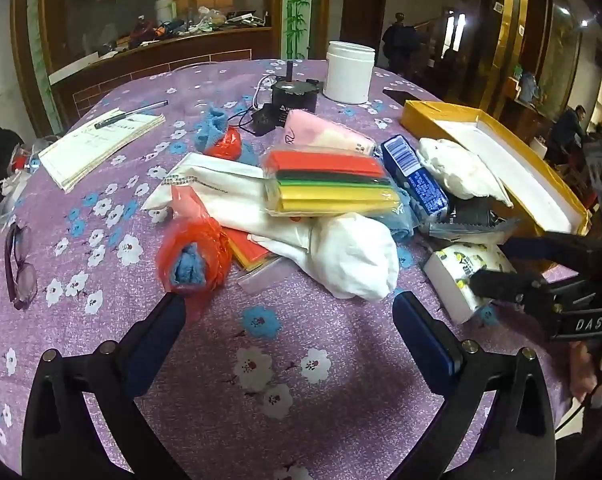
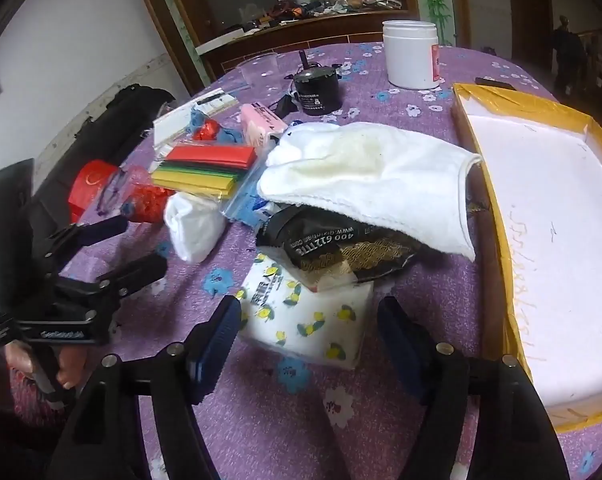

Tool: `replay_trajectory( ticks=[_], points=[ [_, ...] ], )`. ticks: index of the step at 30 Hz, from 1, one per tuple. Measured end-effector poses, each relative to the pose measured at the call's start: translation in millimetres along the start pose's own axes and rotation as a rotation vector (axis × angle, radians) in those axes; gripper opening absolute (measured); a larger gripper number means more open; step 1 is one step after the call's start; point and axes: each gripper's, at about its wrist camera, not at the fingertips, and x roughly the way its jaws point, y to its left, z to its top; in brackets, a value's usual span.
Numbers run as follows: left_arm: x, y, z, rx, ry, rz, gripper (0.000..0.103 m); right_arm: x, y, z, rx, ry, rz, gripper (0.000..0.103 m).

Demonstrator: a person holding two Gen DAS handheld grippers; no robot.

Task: Organize soft objects
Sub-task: 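Grasp the yellow-printed tissue pack with the right gripper while the left grasps the red bag bundle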

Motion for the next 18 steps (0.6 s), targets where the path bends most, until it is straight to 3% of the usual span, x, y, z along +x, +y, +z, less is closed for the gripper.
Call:
replay_trajectory(
  ticks=[2,5,7,8,11,18],
  points=[
    [0,5,-1,-0.026,-0.011,-0.022,0.103,5,0,1,0.003,0.003,-0.013,0.077],
    [-1,15,-5,-0.070,-0.022,-0.080,0.103,5,11,-5,-0.045,0.023,0.057,0.078],
    [0,20,-5,-0.096,-0.010,-0.113,0.103,-1,30,-11,-0.134,0.060,0.166,0.084],
    [-1,22,-6,-0.106,-0.013,-0.129,0.103,-5,35,-14,-0.166,0.064,0.188,0.089],
    [-1,25,-6,-0.114,-0.002,-0.142,0.103,-25,41,-16,-0.250,0.016,0.215,0.088],
    [-5,23,-10,-0.057,-0.016,-0.099,0.103,-12,33,-9,-0.320,0.050,0.125,0.088]
  ],
)
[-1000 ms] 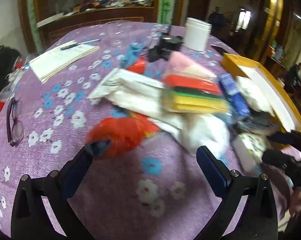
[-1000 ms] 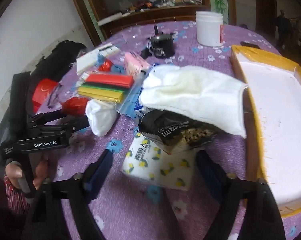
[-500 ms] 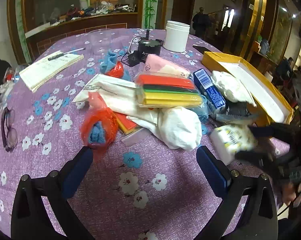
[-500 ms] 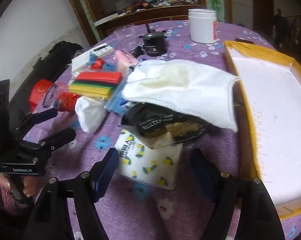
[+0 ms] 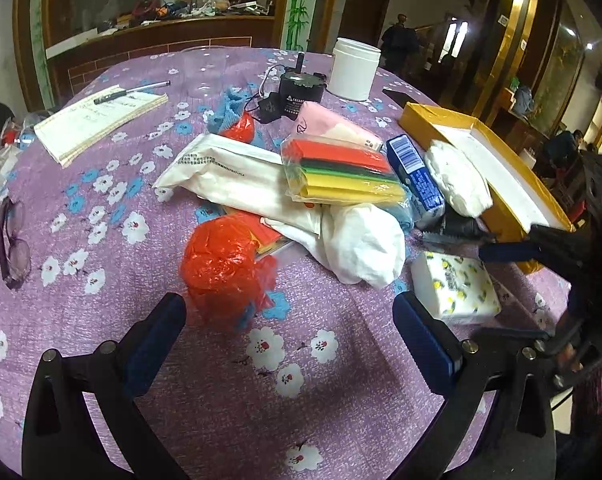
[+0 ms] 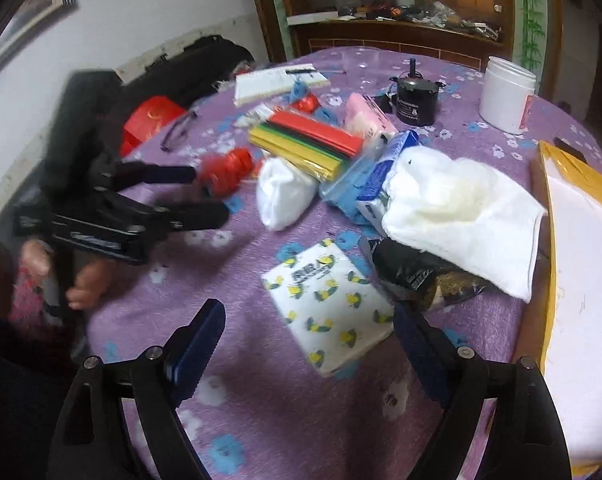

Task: Organize soft objects
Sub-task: 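Grasp the yellow-printed tissue pack with the right gripper while the left grasps the red bag bundle, then carry both items into the yellow box and open both grippers to release them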

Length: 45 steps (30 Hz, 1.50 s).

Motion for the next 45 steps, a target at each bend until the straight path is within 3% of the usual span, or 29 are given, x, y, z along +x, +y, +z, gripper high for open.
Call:
replay_trajectory(
  ticks=[7,9,14,15,16,19,20,23,34,40,45],
  points=[
    [-1,16,3,0.007,-0.005,0.067,0.103,23,-3,8,-0.039,0.001,-0.056,0.086],
    [3,22,5,-0.010,0.016,0.071,0.103,30,-5,7,-0.033,0.017,-0.044,0.073],
    [24,33,10,-0.085,0.075,0.101,0.100,21,-8,0,-0.002,-0.030,-0.020,0.062],
    [27,33,11,-0.096,0.075,0.102,0.094,20,-10,-2,0.011,-0.037,-0.011,0.061],
    [32,33,11,-0.098,0.093,0.110,0.075,19,-12,-2,0.024,-0.042,0.000,0.060],
    [34,25,12,-0.060,0.091,0.215,0.048,13,-13,-4,0.039,-0.079,0.014,0.057],
    [34,25,11,-0.060,0.076,0.213,0.034,13,-14,-4,0.041,-0.083,0.015,0.056],
    [28,28,9,-0.076,0.053,0.187,0.034,11,-14,-3,0.049,-0.099,0.025,0.054],
    [-21,-15,18,0.035,-0.047,0.129,0.034,-14,-16,-10,0.069,-0.168,0.079,0.053],
    [-21,-46,42,0.075,-0.061,0.034,0.034,-53,-36,-5,0.134,-0.277,0.084,0.053],
    [-23,-84,62,0.110,-0.063,-0.033,0.034,-88,-72,3,0.247,-0.383,0.017,0.053]
  ],
)
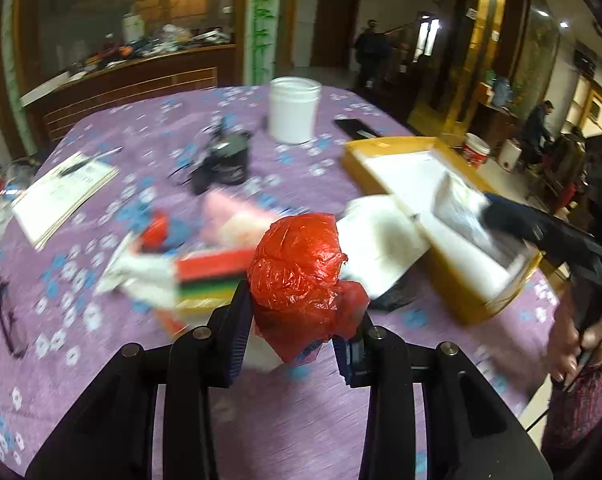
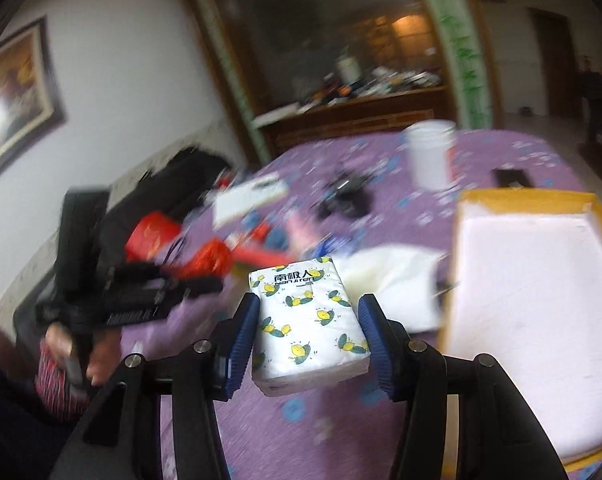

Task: Organize soft objects
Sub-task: 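Carry both items into the yellow box and open both grippers to release them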

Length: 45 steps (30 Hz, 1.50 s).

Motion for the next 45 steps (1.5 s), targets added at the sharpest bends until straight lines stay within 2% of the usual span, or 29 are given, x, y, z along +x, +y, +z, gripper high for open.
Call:
replay_trajectory(
  ticks=[7,12,14,17,22,24,29,31,42,45],
  points=[
    [14,-63,60,0.052,-0.030,-0.071,0.034,-21,-65,48,0.233,-0.123,-0.160,0.053],
    [54,-100,98,0.057,-0.013,-0.112,0.034,-18,-114,84,0.372,-0.181,-0.273,0.053],
    [83,-115,107,0.074,0.003,-0.105,0.034,-11,-137,92,0.423,-0.179,-0.327,0.053],
    [122,-128,115,0.070,0.039,-0.067,0.034,6,-174,92,0.516,-0.159,-0.326,0.053],
    [187,-139,121,0.020,0.161,-0.081,0.034,33,-224,76,0.618,-0.081,-0.341,0.053],
    [197,-143,119,0.005,0.190,-0.086,0.034,36,-232,73,0.611,-0.061,-0.416,0.053],
    [205,-149,109,0.022,0.204,-0.024,0.034,44,-242,63,0.636,-0.029,-0.440,0.053],
    [205,-147,107,0.021,0.211,-0.023,0.034,51,-242,61,0.635,-0.011,-0.455,0.053],
    [212,-142,111,0.004,0.202,-0.011,0.037,66,-240,59,0.622,0.035,-0.457,0.056],
    [210,-143,112,0.001,0.208,-0.023,0.045,66,-238,61,0.619,0.041,-0.450,0.057]
  ],
)
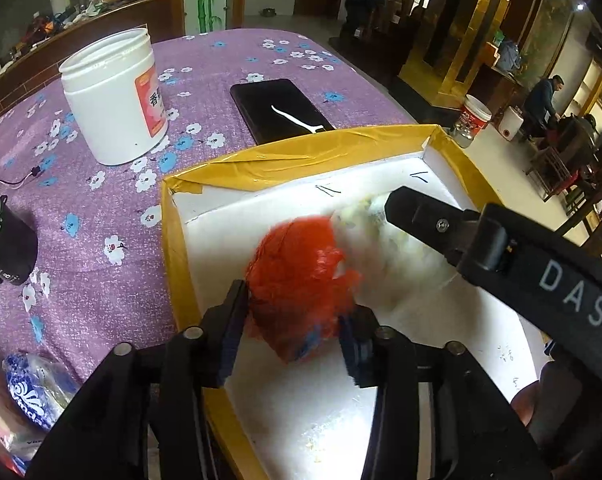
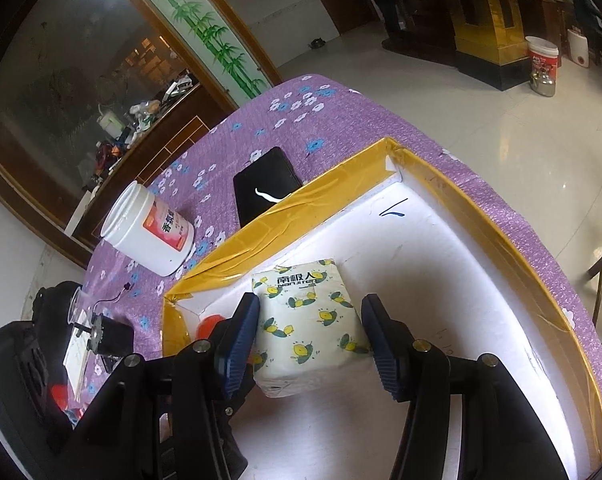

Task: Organize soft objects
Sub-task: 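Carry both items into the yellow box and open both grippers to release them, then grasp the white towel with the right gripper while the left grasps the white wet-wipe pack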

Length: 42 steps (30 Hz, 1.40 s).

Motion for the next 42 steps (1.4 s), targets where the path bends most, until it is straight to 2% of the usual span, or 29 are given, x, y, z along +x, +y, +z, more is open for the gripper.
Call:
replay_trajectory(
  ticks=[2,5,19,31,35,37,38,39,42],
  points=[
    [-2,-1,1,0.001,-0.003,0.004,0.055,-3,1,0,0.000,-0.006,0.005,0.059],
    [-8,-1,1,-0.001,-0.003,-0.001,0.055,-6,3,0,-0.002,-0.021,0.003,0.063],
    [-58,3,-18,0.021,-0.046,-0.040,0.055,-31,3,2,-0.004,-0.102,0.033,0.063],
    [-130,44,-79,0.018,-0.123,-0.083,0.055,-41,23,-15,-0.075,-0.104,0.066,0.063],
    [-158,71,-109,0.038,-0.160,-0.063,0.056,-60,52,-36,-0.149,-0.102,0.127,0.066],
    [-171,90,-117,0.046,-0.194,-0.010,0.061,-71,74,-57,-0.221,-0.097,0.174,0.070],
    [-175,100,-118,0.044,-0.217,0.020,0.070,-74,81,-66,-0.247,-0.092,0.195,0.072],
    [-177,111,-118,0.041,-0.240,0.055,0.075,-75,90,-77,-0.276,-0.076,0.220,0.074],
    [-174,149,-112,-0.005,-0.245,0.143,0.077,-69,109,-103,-0.329,-0.008,0.273,0.074]
  ],
)
